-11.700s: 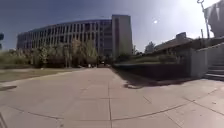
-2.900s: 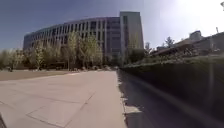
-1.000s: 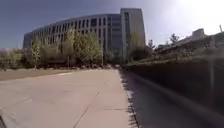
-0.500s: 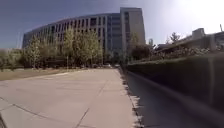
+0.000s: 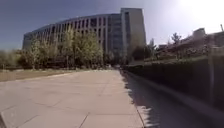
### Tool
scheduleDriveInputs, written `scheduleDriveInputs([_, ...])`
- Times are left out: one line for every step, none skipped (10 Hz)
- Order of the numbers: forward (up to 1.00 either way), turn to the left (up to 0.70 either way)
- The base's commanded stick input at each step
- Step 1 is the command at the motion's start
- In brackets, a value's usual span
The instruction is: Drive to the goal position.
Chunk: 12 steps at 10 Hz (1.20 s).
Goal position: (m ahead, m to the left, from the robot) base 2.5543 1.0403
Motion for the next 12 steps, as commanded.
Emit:
scheduleDriveInputs([1.00,0.00])
scheduleDriveInputs([1.00,0.00])
scheduleDriveInputs([1.00,0.00])
scheduleDriveInputs([1.00,0.00])
scheduleDriveInputs([1.00,0.00])
scheduleDriveInputs([1.00,0.00])
scheduleDriveInputs([1.00,0.00])
scheduleDriveInputs([1.00,0.00])
scheduleDriveInputs([1.00,0.00])
scheduleDriveInputs([1.00,0.00])
scheduleDriveInputs([1.00,0.00])
scheduleDriveInputs([1.00,0.00])
